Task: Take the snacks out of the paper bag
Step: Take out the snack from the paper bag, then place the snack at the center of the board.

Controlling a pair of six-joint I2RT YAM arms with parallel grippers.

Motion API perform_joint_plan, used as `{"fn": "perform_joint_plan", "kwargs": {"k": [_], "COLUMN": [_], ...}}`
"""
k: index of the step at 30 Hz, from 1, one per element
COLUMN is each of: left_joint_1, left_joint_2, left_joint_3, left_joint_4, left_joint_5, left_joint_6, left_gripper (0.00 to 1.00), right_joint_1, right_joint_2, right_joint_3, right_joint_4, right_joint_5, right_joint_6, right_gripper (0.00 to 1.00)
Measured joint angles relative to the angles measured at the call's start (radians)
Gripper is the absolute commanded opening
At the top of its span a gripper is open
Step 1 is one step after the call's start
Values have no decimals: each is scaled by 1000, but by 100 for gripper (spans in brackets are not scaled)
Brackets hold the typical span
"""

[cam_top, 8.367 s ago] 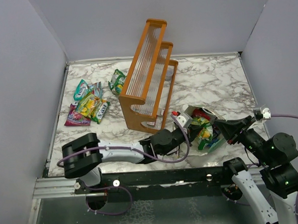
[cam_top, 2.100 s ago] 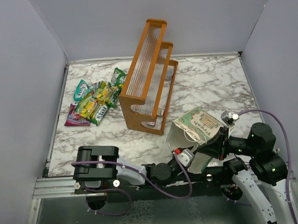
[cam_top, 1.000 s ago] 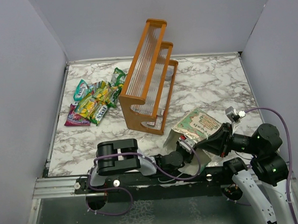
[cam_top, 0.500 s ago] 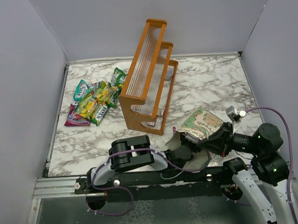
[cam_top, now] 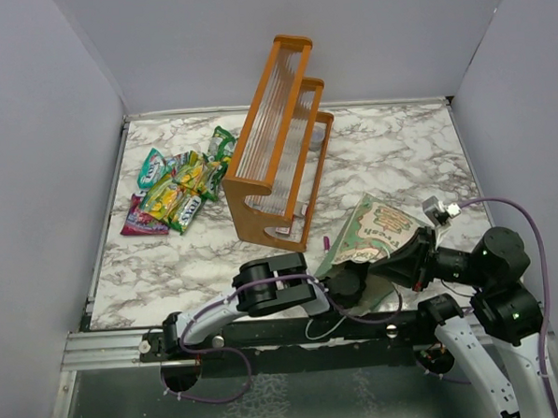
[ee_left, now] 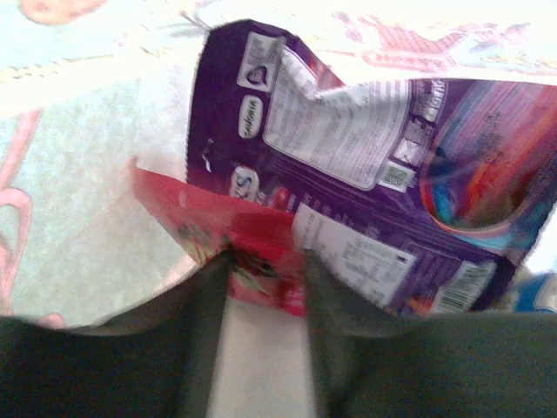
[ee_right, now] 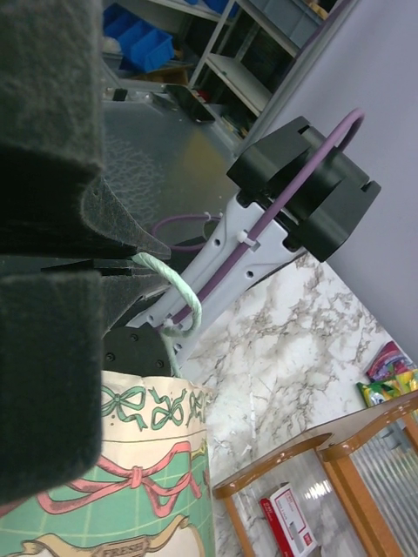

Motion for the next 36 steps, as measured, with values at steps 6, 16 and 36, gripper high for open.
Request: {"fn": "perform_joint_plan", "kwargs": {"k": [6, 16, 36], "left_joint_1": [-22, -192, -177], "left_joint_2": [-16, -219, -1053], "left_joint_3": [-60, -285, -429], "left_joint_4": [69, 70, -766], "left_joint_5": [-11, 93, 369], "left_joint_6": [165, 163, -188], "left_gripper": [13, 4, 0], "right_joint_1": [0, 0, 0], "right_joint_2": [0, 74, 168], "right_joint_3": [14, 86, 152], "right_joint_4": [-18, -10, -6], "right_joint_5": [43, 293, 680], "right_joint_6": [-12, -24, -155], "right_gripper": [2, 2, 2]}}
